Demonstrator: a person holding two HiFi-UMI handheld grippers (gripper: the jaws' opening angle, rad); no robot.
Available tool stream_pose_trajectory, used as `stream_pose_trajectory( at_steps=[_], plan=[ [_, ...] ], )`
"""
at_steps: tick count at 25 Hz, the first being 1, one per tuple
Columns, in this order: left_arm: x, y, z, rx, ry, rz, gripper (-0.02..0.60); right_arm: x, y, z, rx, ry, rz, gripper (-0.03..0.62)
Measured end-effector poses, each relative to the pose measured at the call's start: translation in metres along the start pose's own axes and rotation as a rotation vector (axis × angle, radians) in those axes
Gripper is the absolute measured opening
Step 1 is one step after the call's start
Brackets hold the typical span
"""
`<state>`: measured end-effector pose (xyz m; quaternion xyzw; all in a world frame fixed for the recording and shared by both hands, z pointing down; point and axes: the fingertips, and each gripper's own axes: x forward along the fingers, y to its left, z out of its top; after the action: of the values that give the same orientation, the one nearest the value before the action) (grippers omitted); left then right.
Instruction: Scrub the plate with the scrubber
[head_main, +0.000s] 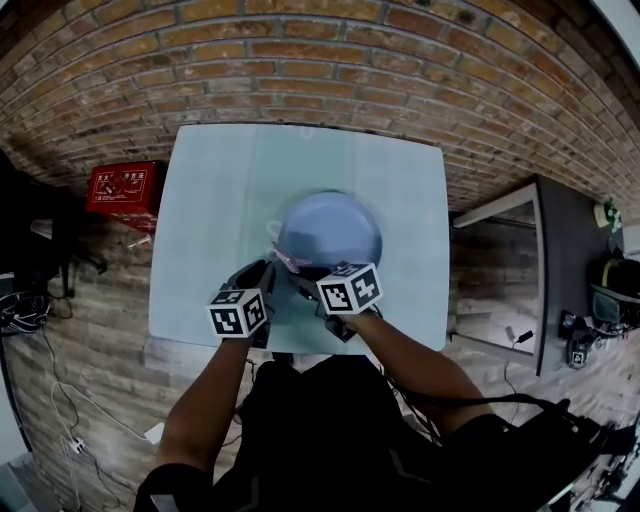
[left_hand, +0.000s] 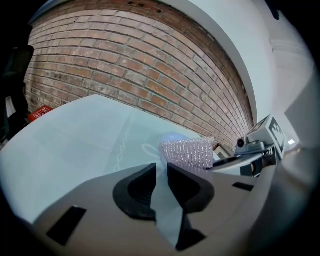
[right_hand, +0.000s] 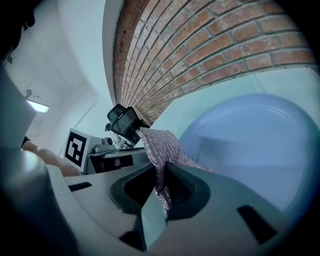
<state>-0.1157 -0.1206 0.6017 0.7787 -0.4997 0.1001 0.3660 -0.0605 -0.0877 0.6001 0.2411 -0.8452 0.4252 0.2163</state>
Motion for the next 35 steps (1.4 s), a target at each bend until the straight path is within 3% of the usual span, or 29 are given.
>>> stream_pose_trajectory(
  at_steps=[10,15,18,26,29,31,33,35],
  plan=[
    [0.014,0.003,0.014,0.039,0.009,-0.020,0.083,-0.012,0.008,-0.012,0.049,0.005,0.027,0.067],
    [0.024,0.001,0.019,0.030,0.010,-0.042,0.083,-0.030,0.006,-0.002,0.017,-0.029,0.008,0.067],
    [0.031,-0.005,0.021,0.077,0.019,-0.048,0.084,-0.045,-0.001,0.008,-0.039,-0.049,-0.023,0.067],
    [0.047,-0.018,0.017,0.179,0.079,-0.067,0.100,-0.065,-0.027,0.015,-0.399,0.021,-0.227,0.067],
    [0.054,-0.012,0.014,0.169,0.107,-0.043,0.098,-0.061,-0.022,0.018,-0.559,0.055,-0.263,0.067],
    [0.057,-0.010,0.012,0.151,0.123,-0.048,0.096,-0.056,-0.018,0.018,-0.723,0.075,-0.294,0.067],
    [0.060,-0.012,0.012,0.148,0.134,-0.069,0.085,-0.049,-0.013,0.011,-0.872,0.113,-0.287,0.067],
    [0.061,-0.013,0.011,0.136,0.137,-0.085,0.083,-0.044,-0.011,0.001,-0.922,0.135,-0.246,0.067]
  ],
)
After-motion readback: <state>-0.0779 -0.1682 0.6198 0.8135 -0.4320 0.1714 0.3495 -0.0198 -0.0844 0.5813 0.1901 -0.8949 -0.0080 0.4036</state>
